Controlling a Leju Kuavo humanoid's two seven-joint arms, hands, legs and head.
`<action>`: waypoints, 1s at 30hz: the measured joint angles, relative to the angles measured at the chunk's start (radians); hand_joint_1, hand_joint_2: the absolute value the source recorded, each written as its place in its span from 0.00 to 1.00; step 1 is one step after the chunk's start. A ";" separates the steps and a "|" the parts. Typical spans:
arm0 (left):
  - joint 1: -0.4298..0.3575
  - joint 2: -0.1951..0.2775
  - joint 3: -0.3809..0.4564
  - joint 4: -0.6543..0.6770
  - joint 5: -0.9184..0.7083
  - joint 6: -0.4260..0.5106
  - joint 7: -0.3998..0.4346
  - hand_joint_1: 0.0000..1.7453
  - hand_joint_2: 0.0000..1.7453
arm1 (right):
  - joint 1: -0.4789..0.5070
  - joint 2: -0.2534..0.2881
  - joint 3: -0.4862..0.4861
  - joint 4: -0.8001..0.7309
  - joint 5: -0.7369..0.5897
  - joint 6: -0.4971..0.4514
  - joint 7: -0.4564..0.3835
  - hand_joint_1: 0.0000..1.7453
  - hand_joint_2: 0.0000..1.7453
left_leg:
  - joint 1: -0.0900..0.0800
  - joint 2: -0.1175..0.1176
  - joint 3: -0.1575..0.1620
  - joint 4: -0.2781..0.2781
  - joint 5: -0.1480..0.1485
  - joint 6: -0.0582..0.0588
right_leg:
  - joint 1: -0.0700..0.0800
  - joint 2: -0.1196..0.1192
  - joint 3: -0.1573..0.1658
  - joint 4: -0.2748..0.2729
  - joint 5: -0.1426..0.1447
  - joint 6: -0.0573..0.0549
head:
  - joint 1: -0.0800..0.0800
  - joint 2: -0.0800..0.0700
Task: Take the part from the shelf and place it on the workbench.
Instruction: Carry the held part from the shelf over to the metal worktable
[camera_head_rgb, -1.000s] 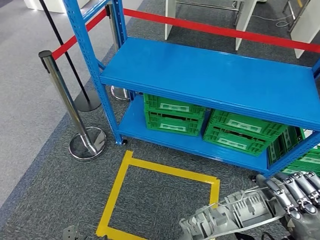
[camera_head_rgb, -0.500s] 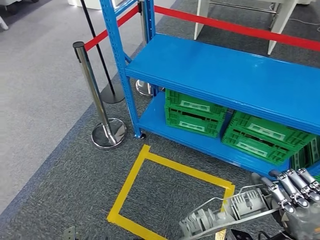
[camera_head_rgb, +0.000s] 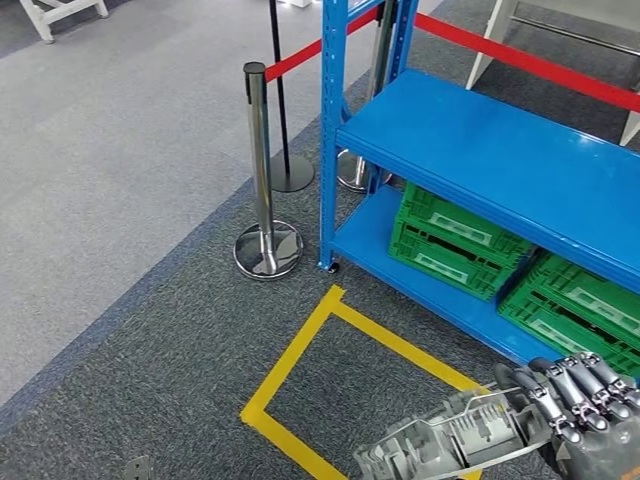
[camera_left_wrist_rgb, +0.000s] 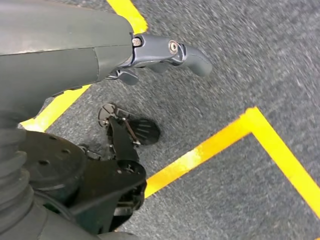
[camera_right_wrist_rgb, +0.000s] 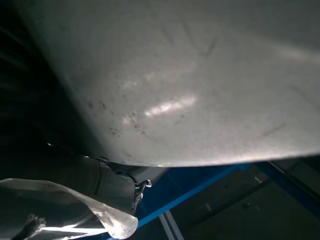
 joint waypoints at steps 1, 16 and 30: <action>0.002 0.001 0.000 0.000 -0.002 0.000 0.001 0.00 1.00 | 0.005 0.005 0.000 0.000 -0.004 0.000 -0.006 1.00 1.00 | -0.002 -0.015 0.000 0.001 0.001 0.000 | 0.001 0.002 -0.004 0.000 0.015 -0.002 | 0.000 0.000; 0.007 0.015 -0.002 0.001 -0.032 0.009 0.019 0.00 1.00 | 0.048 0.071 -0.002 -0.013 -0.028 -0.001 -0.050 1.00 1.00 | 0.015 0.010 -0.162 0.311 -0.115 -0.070 | -0.005 -0.043 0.123 -0.263 0.134 -0.039 | -0.015 0.000; 0.005 0.024 -0.032 0.004 -0.090 0.020 0.044 0.00 1.00 | 0.053 0.081 -0.003 -0.016 -0.043 -0.001 -0.053 1.00 1.00 | -0.002 0.007 -0.021 0.013 0.007 -0.004 | 0.002 -0.003 0.021 -0.019 -0.007 -0.003 | -0.004 0.000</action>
